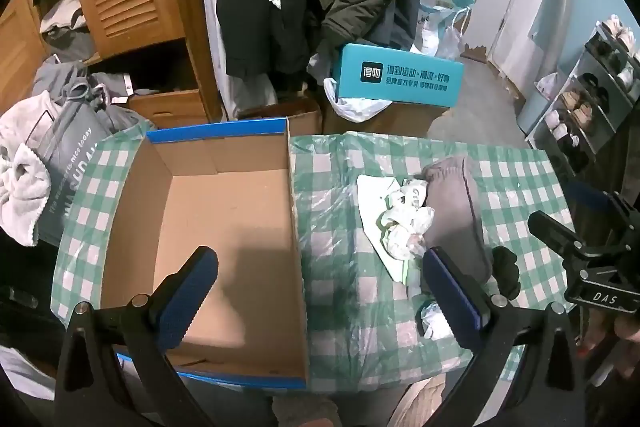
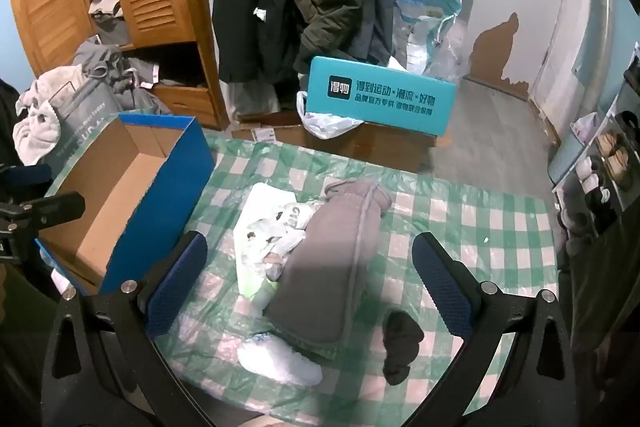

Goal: Organize soft objects

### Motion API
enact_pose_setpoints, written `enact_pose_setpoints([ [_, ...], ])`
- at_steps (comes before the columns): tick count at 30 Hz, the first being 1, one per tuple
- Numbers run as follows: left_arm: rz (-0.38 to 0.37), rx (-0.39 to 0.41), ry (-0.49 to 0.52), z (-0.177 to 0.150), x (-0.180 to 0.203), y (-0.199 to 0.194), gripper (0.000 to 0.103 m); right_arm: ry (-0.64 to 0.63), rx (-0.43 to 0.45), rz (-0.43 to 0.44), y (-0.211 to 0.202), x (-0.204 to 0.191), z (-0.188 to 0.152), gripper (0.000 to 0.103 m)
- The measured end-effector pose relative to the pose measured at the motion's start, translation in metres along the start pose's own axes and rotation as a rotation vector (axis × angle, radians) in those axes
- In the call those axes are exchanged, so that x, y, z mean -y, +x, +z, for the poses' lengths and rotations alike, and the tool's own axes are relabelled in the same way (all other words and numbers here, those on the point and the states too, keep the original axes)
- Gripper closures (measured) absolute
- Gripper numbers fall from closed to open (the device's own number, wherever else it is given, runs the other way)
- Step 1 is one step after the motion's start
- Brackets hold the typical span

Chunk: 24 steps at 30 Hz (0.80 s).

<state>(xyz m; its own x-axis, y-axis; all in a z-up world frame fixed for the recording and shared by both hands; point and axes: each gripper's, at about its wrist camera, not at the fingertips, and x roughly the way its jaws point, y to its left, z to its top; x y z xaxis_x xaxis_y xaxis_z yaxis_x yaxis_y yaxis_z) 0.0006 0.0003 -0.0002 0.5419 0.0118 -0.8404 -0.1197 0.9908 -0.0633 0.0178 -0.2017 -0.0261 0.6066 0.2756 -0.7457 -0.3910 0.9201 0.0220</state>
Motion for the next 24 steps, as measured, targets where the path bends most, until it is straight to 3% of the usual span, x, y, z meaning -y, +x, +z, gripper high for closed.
enact_pose_setpoints([
  [24, 0.001, -0.015, 0.031, -0.006, 0.008, 0.005, 0.0, 0.0, -0.009, -0.001, 0.0, 0.002, 0.0, 0.002],
])
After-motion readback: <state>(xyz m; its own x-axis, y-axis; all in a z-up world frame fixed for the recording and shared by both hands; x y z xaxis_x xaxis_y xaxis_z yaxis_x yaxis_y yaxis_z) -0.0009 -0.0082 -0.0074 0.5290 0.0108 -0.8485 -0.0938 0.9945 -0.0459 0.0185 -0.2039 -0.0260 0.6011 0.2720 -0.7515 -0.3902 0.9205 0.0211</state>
